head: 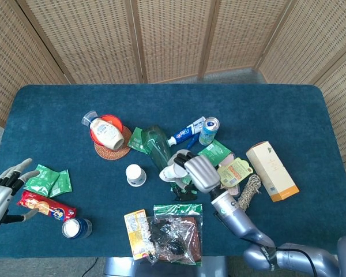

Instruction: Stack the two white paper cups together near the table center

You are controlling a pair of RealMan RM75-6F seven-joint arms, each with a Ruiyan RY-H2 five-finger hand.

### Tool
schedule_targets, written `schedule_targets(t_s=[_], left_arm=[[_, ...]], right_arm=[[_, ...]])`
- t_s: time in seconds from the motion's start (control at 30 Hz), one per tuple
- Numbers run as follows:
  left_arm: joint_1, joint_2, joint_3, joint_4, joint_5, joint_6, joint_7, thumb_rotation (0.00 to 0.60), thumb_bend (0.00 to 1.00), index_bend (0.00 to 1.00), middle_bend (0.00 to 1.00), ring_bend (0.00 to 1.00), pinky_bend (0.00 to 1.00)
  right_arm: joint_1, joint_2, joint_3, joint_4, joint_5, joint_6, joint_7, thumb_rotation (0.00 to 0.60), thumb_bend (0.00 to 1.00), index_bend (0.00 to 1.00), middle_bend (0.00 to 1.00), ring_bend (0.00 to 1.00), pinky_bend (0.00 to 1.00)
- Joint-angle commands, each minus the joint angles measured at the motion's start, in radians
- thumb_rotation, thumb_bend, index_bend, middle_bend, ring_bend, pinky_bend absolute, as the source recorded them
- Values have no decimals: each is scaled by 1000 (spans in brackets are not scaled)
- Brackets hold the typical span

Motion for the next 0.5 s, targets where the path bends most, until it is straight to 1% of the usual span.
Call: schedule_targets(t_s=[0.03, 0.23, 0.5], left_arm=[[0, 2, -1, 2, -1, 1, -6, 600, 232, 168, 0, 0, 89], [1, 5, -2, 4, 3, 2, -15, 600, 233, 168, 0, 0, 89], [-1, 7, -3, 8, 1, -4, -24, 600, 232, 169, 0, 0, 90]], right_arm=[[22, -26, 9, -3, 19, -12, -27, 600, 454, 390, 348, 237, 646], [71, -83, 30, 43, 48, -33, -77, 600, 453, 388, 348, 237, 646], [144, -148, 73, 107, 120, -73, -145, 600, 455, 387, 347, 237, 646]])
